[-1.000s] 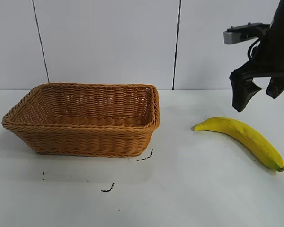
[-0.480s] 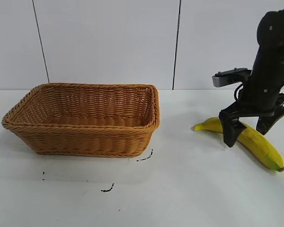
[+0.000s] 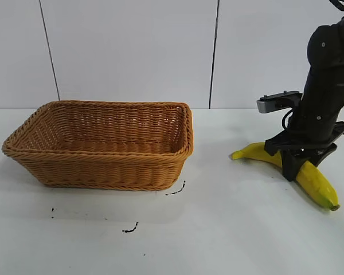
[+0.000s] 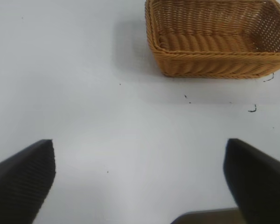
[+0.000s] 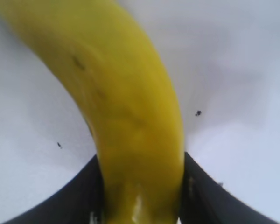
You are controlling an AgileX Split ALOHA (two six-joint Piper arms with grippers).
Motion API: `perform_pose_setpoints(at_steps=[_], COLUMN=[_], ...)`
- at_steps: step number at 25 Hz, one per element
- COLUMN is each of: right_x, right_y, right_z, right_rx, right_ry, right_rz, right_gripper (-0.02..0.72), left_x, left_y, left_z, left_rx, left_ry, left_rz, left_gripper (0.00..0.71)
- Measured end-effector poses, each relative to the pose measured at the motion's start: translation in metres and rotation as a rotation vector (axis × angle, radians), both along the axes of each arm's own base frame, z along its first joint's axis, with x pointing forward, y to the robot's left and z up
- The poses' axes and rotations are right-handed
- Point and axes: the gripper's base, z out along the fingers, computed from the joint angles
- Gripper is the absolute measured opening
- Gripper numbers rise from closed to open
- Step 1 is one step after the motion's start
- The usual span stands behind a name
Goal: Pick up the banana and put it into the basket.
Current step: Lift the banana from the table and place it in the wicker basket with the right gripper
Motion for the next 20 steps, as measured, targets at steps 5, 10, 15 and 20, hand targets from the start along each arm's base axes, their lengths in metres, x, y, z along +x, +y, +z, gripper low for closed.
perform_pose_setpoints(at_steps=[5, 10, 15, 20], right_x=[0.015, 0.028, 0.032, 0.031], right_y=[0.001, 0.005, 0.008, 0.026], right_z=[0.064, 0.111, 0.13, 0.134], right_rx=[0.004, 0.045, 0.073, 0.08], right_ry=[-0.036, -0.137, -0.19, -0.2], right_rz=[-0.016, -0.021, -0.001, 0.071], right_gripper=[0.312, 0.312, 0.312, 0.312], left_x=[0.0, 0.0, 0.0, 0.0], left_y=[0.0, 0.0, 0.0, 0.0], left_z=[0.0, 0.0, 0.0, 0.0], left_rx=[0.0, 0.0, 0.0, 0.0], left_ry=[0.0, 0.0, 0.0, 0.0], left_rz=[0.0, 0.0, 0.0, 0.0], left_gripper=[0.695, 0.695, 0.695, 0.695])
